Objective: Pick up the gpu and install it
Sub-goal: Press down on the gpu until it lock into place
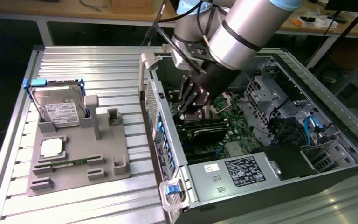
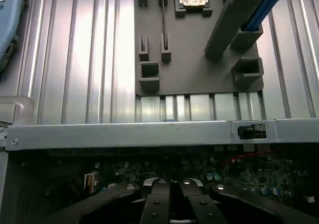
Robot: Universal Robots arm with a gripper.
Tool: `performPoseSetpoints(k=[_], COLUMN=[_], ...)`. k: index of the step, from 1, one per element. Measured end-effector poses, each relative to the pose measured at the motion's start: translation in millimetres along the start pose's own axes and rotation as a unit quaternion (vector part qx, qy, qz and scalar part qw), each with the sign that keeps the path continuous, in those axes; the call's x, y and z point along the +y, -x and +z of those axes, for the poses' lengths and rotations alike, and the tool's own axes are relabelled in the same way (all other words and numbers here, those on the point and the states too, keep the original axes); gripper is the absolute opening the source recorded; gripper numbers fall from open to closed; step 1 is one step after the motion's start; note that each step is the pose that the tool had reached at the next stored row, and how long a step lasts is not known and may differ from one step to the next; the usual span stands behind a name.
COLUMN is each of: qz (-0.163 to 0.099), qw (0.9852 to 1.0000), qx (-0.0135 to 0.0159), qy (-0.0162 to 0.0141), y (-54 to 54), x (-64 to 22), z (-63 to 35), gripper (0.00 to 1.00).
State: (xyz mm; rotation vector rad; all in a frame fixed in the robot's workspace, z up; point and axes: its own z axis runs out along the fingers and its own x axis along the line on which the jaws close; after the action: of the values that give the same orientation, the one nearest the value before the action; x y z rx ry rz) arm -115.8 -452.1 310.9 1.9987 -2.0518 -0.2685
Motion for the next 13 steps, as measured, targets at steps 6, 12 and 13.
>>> performPoseSetpoints(k=[6, 12, 13], qz=[0.007, -0.004, -0.005], qw=[0.9993, 0.9992, 0.9991], qx=[0.0369, 0.0402, 0.0407], qy=[0.0016, 0.0077, 0.0086], y=[6.9, 7.2, 7.2], x=[-5.3, -4.7, -4.8], z=[21.0, 25.5, 25.8], gripper=[0.11, 0.11, 0.11])
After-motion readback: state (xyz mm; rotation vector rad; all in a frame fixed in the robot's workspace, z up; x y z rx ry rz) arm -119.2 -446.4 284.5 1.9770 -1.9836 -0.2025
